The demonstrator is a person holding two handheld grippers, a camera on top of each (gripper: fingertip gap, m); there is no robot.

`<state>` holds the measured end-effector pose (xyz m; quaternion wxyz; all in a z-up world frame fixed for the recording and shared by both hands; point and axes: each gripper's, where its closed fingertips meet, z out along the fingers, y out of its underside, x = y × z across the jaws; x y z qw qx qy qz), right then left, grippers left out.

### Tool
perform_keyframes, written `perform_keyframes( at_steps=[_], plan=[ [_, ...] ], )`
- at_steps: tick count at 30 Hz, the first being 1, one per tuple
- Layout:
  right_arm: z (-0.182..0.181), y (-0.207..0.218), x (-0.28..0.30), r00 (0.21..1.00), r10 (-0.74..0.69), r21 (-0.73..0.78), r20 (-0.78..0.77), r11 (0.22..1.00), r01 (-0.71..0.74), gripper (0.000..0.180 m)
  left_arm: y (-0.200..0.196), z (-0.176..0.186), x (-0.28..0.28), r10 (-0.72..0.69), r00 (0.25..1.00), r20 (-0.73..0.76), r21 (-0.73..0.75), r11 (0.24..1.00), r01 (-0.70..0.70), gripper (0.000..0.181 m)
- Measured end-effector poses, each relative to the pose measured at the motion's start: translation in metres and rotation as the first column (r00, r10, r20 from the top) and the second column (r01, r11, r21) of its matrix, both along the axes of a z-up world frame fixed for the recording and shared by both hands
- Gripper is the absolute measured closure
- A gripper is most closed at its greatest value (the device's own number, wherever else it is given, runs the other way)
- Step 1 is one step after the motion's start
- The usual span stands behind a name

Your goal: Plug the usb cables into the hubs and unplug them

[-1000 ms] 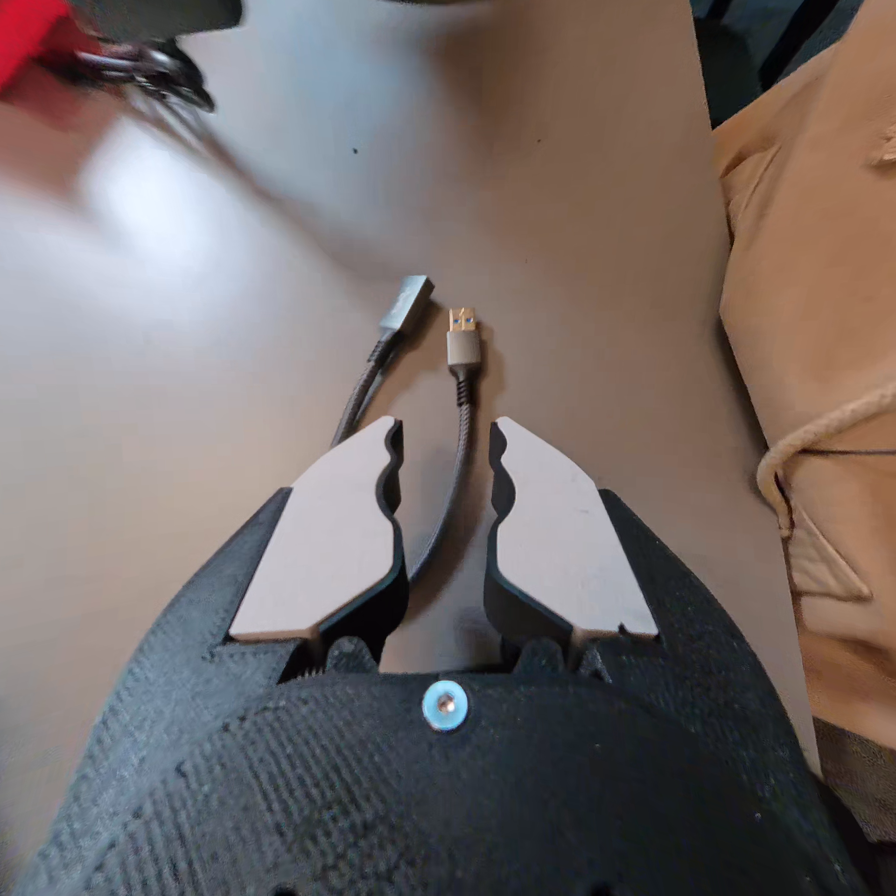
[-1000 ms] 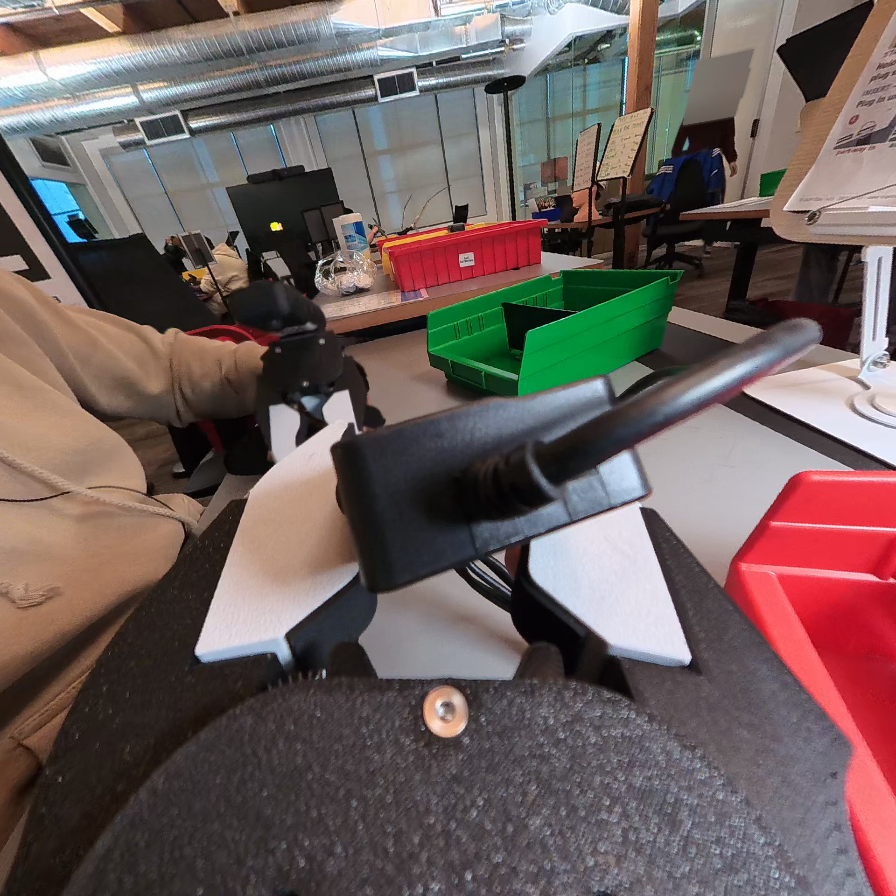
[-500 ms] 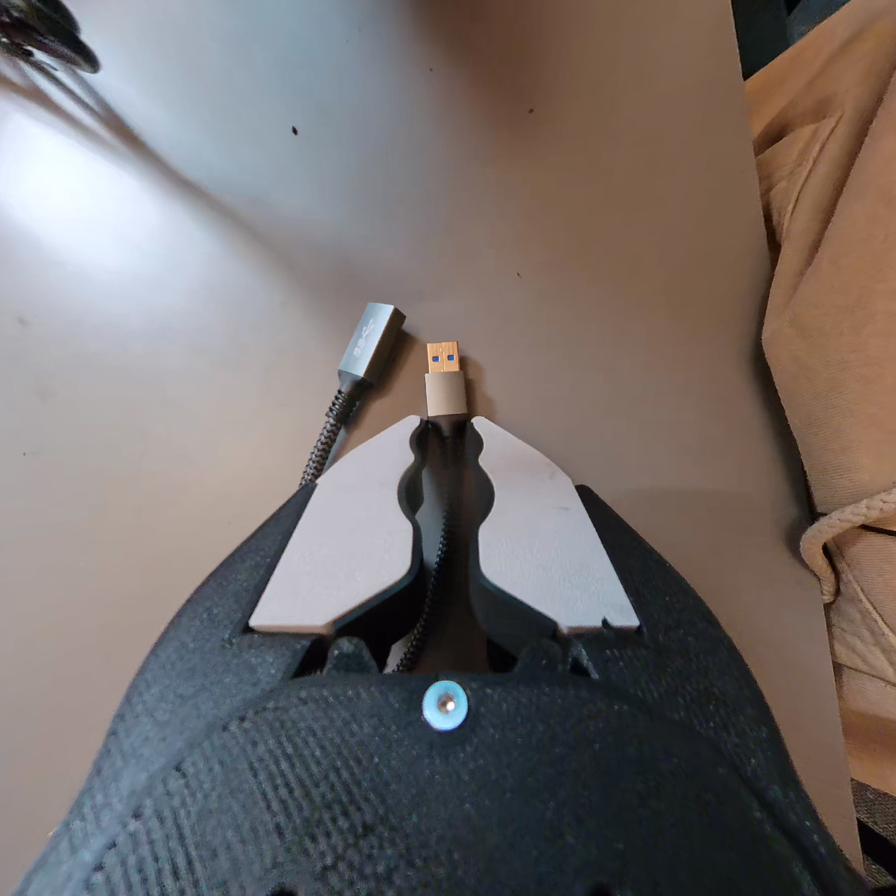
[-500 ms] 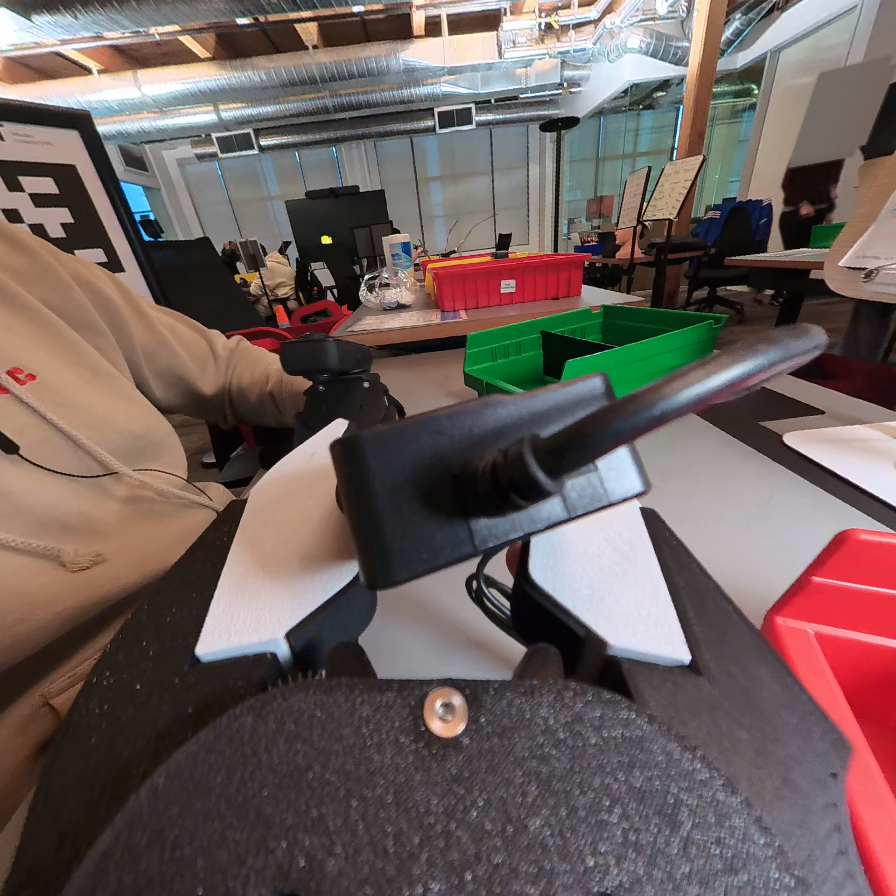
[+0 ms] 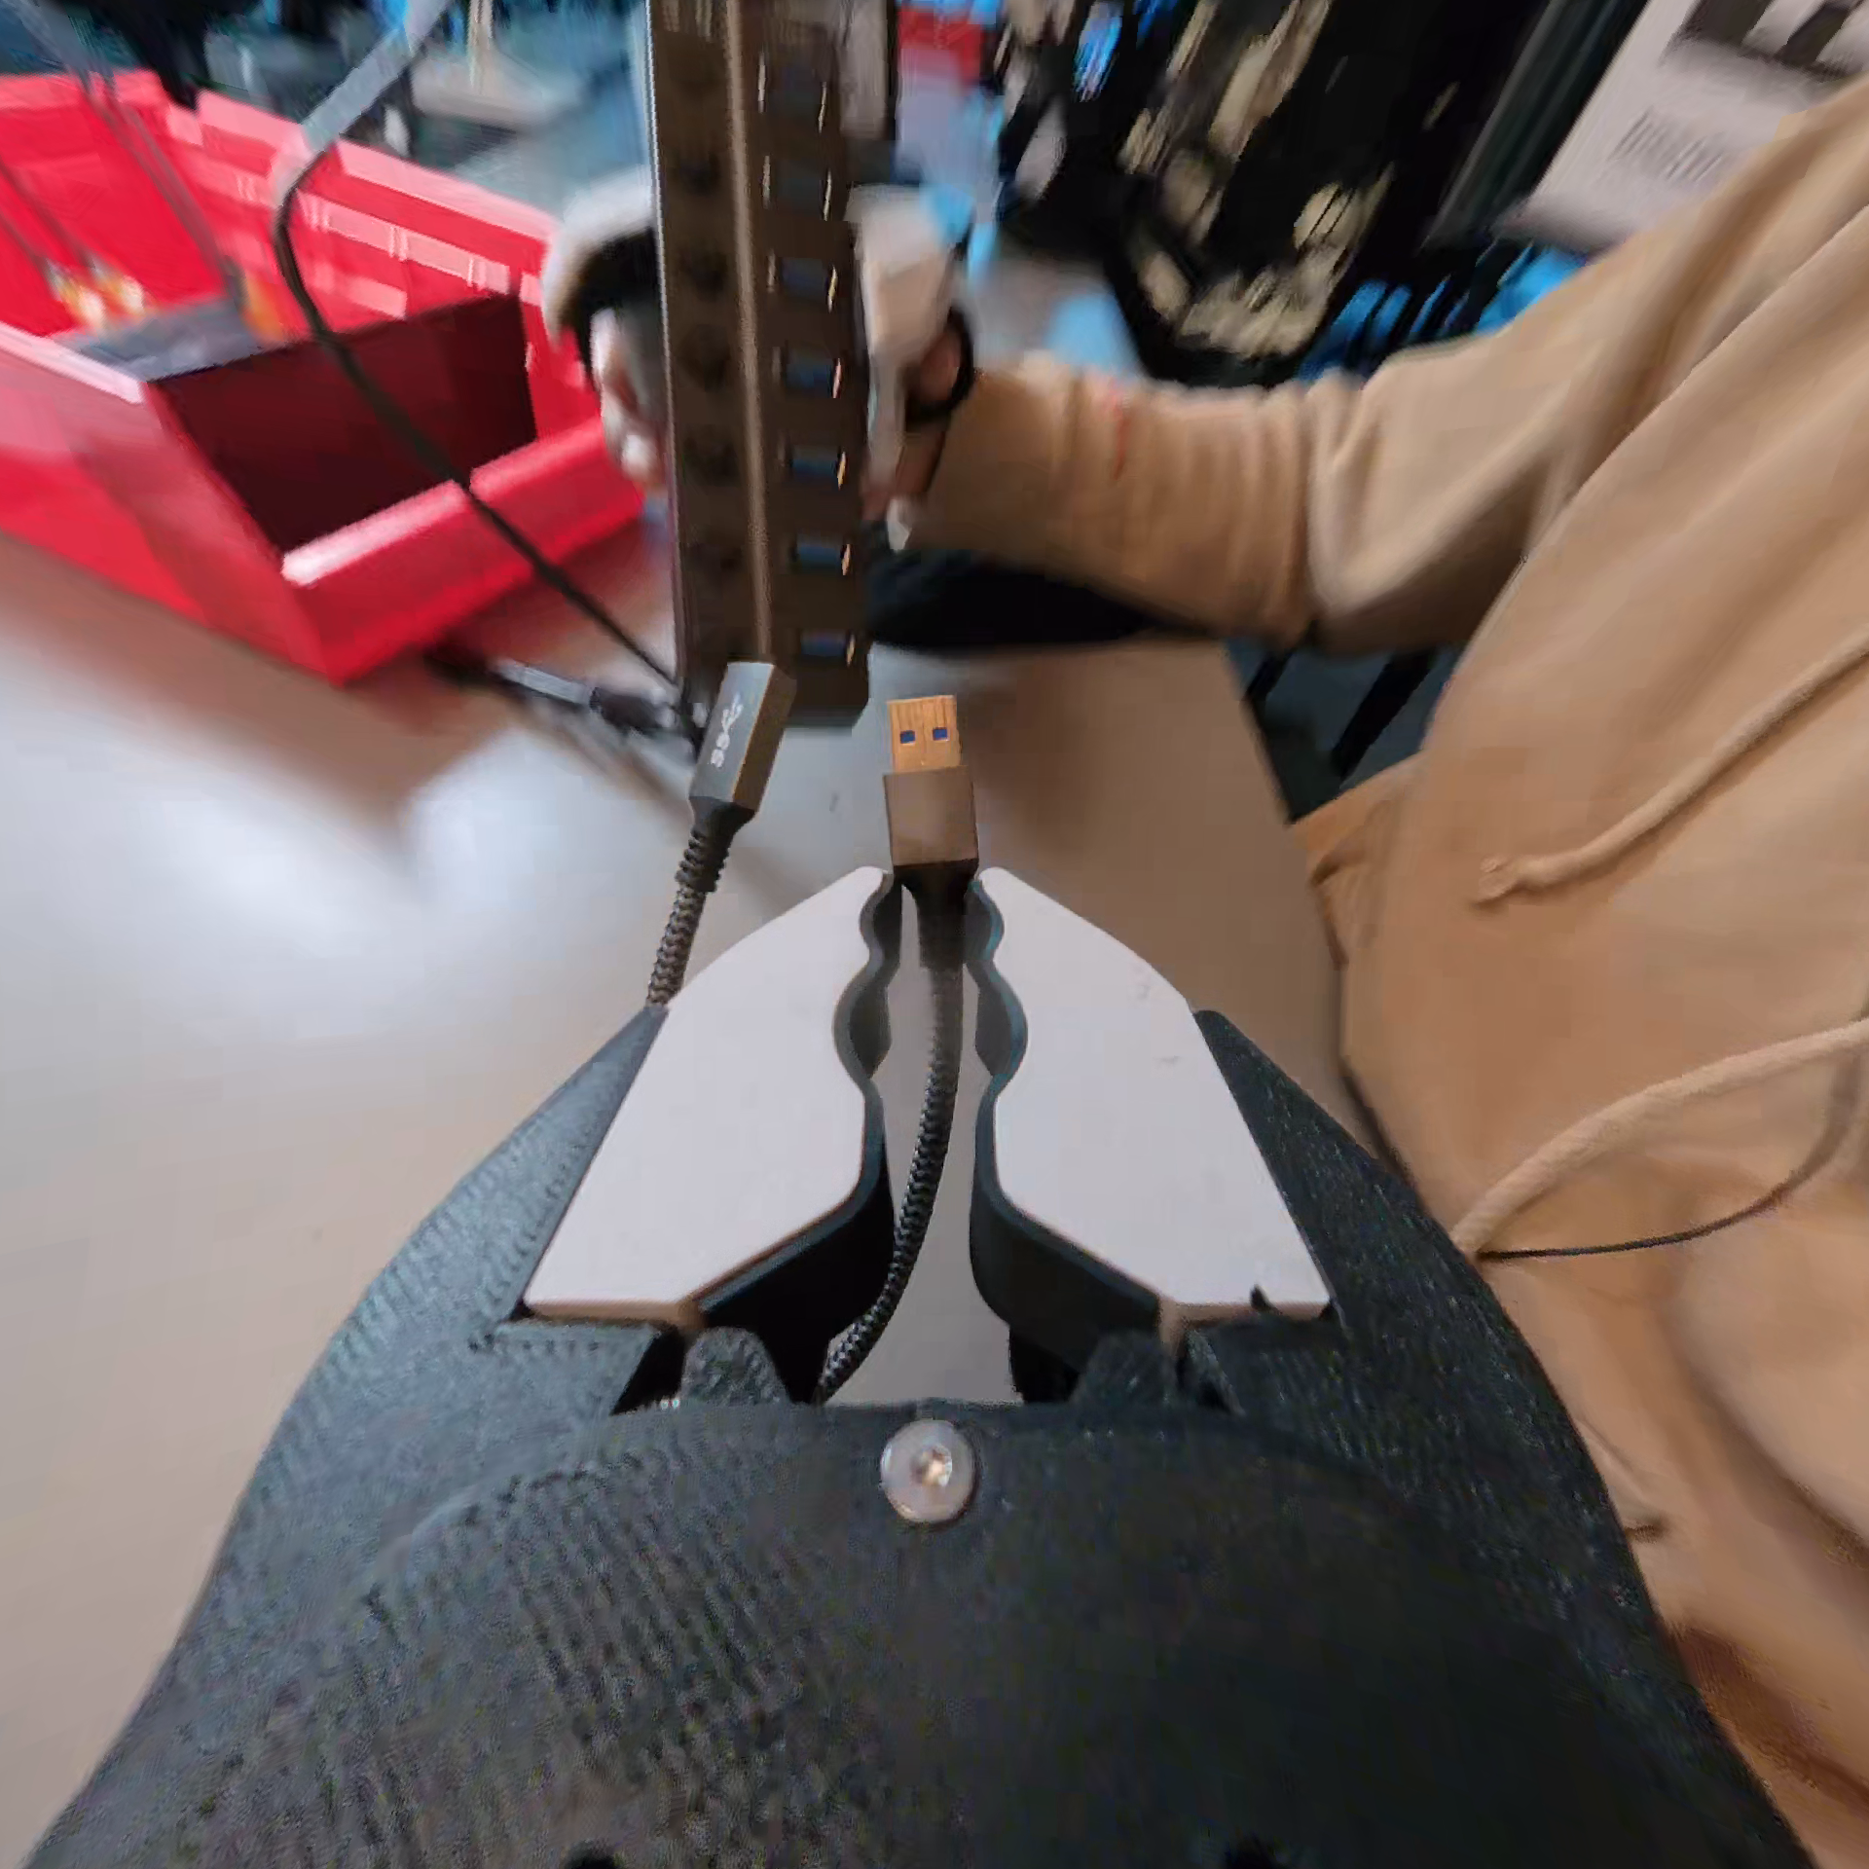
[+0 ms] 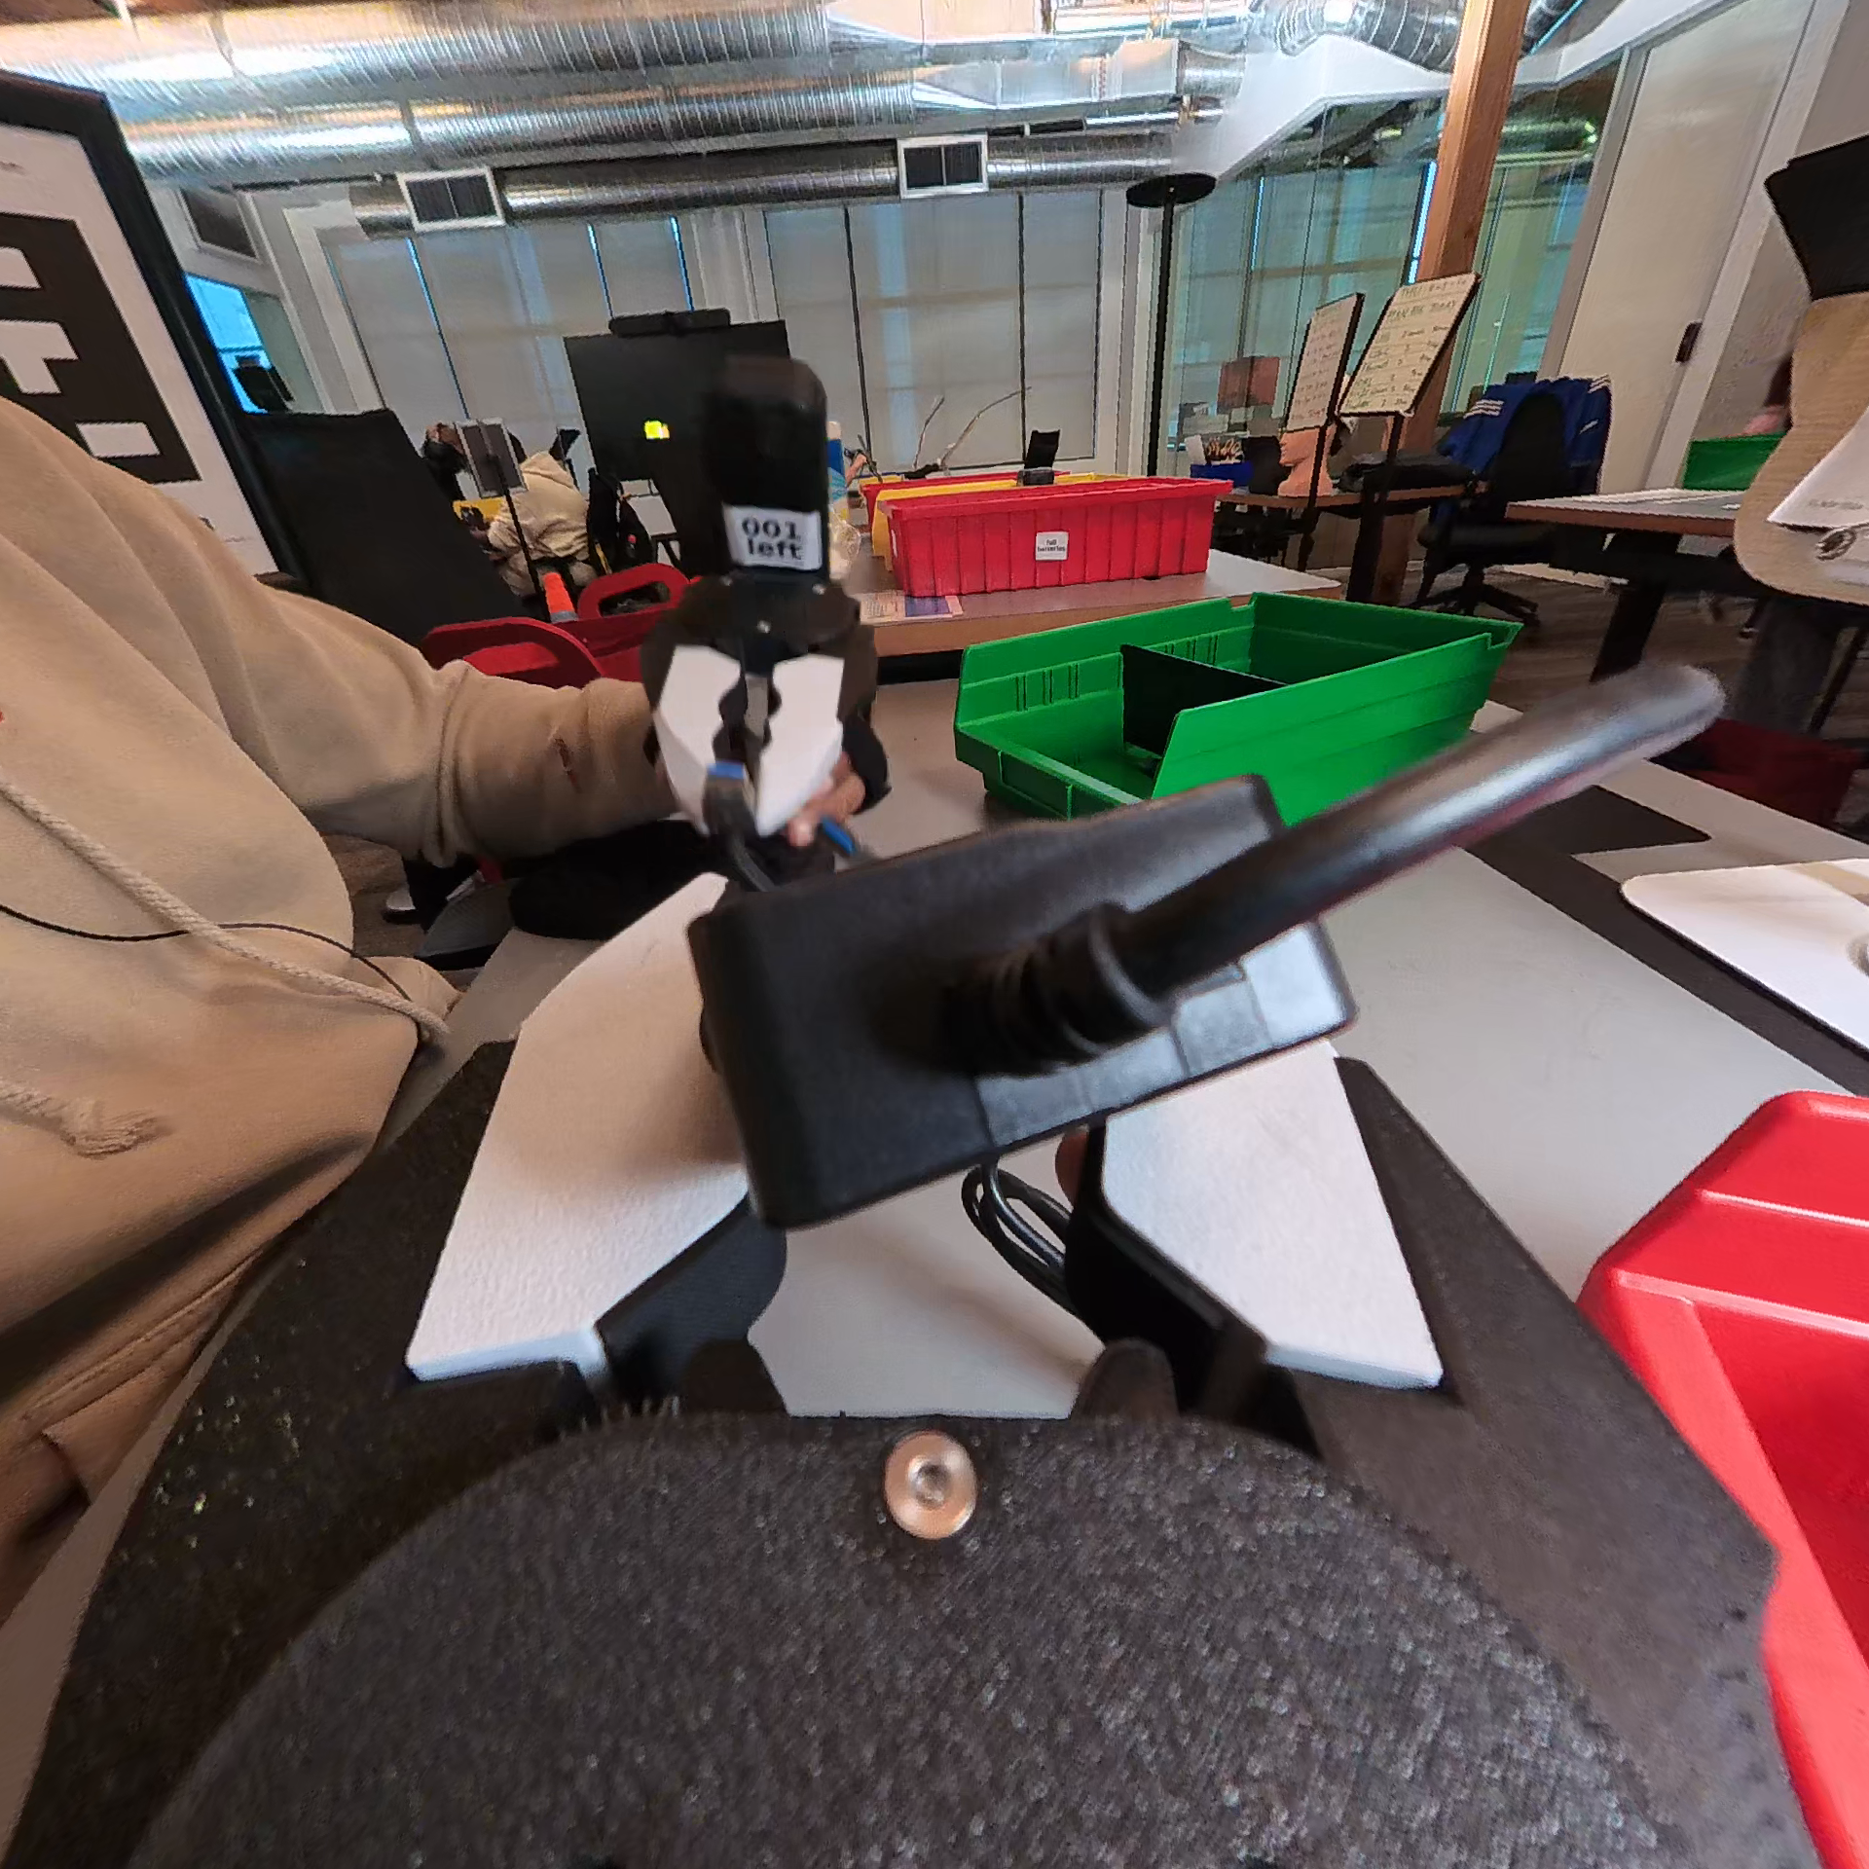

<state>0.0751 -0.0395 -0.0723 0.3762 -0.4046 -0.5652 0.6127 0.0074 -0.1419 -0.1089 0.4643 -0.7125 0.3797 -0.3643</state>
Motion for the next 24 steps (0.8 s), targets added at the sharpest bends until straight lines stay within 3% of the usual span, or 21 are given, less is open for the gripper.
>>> perform_keyframes(
  at_steps=[4, 8, 11, 13, 17, 21, 24],
  plan=[
    [-0.002, 0.0, -0.001, 1.0, -0.002, 0.002, 0.009, 1.0, 0.002, 0.111, -0.005, 0.037, -0.005, -0.063, 0.98, 0.186, 0.033, 0.998, 0.058, 0.169],
    [-0.003, 0.0, -0.001, 1.0, -0.006, 0.005, 0.014, 1.0, 0.006, 0.111, -0.005, 0.043, -0.005, -0.077, 0.971, 0.224, 0.022, 0.997, 0.074, 0.17],
    [-0.002, 0.001, -0.001, 1.0, -0.014, 0.009, 0.014, 1.0, 0.014, 0.111, 0.002, 0.025, -0.005, -0.033, 0.992, 0.122, -0.006, 0.999, 0.034, 0.17],
    [-0.002, 0.003, -0.001, 1.0, -0.019, 0.006, 0.013, 1.0, 0.019, 0.111, 0.008, -0.003, -0.006, 0.014, 0.999, -0.049, -0.058, 0.998, -0.017, 0.17],
    [-0.002, 0.005, 0.0, 0.999, -0.029, 0.004, 0.015, 1.0, 0.029, 0.111, 0.013, -0.056, -0.004, 0.035, 0.958, -0.283, -0.154, 0.985, -0.081, 0.17],
    [-0.001, 0.005, 0.0, 0.999, -0.034, 0.011, 0.015, 0.999, 0.033, 0.111, 0.013, -0.089, 0.004, -0.018, 0.925, -0.379, -0.211, 0.975, -0.067, 0.17],
    [0.0, 0.007, 0.001, 0.999, -0.038, 0.01, 0.012, 0.999, 0.038, 0.111, 0.01, -0.093, 0.009, -0.089, 0.913, -0.397, -0.246, 0.969, -0.012, 0.167]
  ],
)
